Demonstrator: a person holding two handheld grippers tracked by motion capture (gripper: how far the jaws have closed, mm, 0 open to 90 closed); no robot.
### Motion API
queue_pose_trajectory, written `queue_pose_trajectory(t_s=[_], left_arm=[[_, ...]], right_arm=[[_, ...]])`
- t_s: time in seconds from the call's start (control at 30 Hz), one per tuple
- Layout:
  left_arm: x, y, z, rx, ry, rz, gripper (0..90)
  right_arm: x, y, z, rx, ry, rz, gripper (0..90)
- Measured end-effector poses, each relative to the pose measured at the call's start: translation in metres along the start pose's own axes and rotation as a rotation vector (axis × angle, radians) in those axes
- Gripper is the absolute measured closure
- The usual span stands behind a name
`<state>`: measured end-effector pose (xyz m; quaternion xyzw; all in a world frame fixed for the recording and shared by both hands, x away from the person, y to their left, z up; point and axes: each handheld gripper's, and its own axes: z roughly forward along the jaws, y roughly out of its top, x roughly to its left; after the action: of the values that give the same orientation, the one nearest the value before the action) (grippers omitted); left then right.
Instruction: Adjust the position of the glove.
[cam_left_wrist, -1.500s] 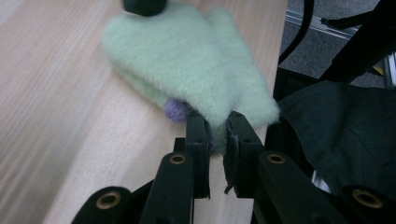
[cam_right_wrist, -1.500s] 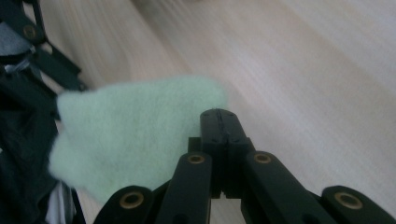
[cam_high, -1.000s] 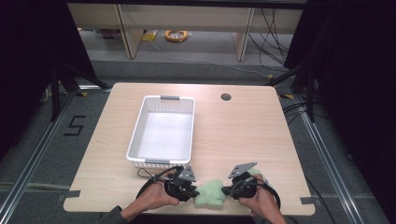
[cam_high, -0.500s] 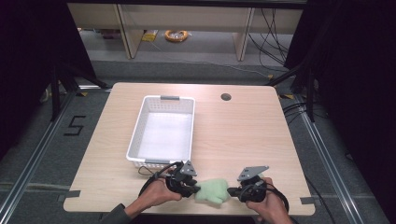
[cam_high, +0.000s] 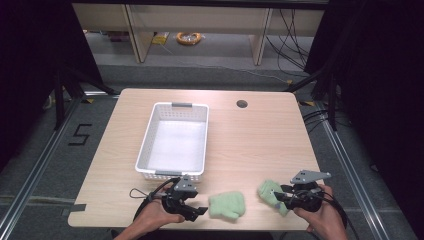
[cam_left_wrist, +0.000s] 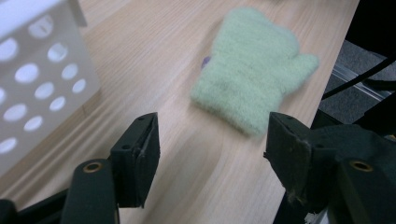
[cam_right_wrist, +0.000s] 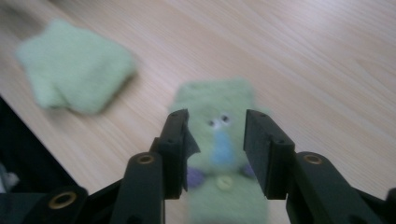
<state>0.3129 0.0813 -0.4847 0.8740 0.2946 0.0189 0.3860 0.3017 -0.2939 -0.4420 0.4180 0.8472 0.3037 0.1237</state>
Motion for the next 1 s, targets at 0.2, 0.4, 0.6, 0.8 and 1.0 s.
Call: queue_pose_trajectory(t_s=[0.2,0.4,0.6,0.8,1.0], left_arm=[[-0.003,-0.011,-0.003,0.011,0.015,-0.009,33.3],[-0.004,-0.016,-0.006,0.009,0.017,-0.005,31.8],[-0.003,-0.019,-0.005,0.015,0.024,-0.005,31.4],[-0.003,-0.019,-0.003,0.023,0.013,-0.002,30.9],[-0.002,-0.019,-0.005,0.0,0.017,-0.018,30.9]], right_arm=[[-0.009,-0.005,0.011,0.059,-0.028,-0.017,56.9],[-0.011,-0.006,0.024,0.098,-0.01,-0.017,54.0],[-0.012,-0.004,0.028,0.102,-0.012,-0.019,53.4],[-0.021,-0.004,0.028,0.107,-0.012,-0.022,57.8],[-0.023,-0.006,0.022,0.099,-0.015,-0.009,57.9]])
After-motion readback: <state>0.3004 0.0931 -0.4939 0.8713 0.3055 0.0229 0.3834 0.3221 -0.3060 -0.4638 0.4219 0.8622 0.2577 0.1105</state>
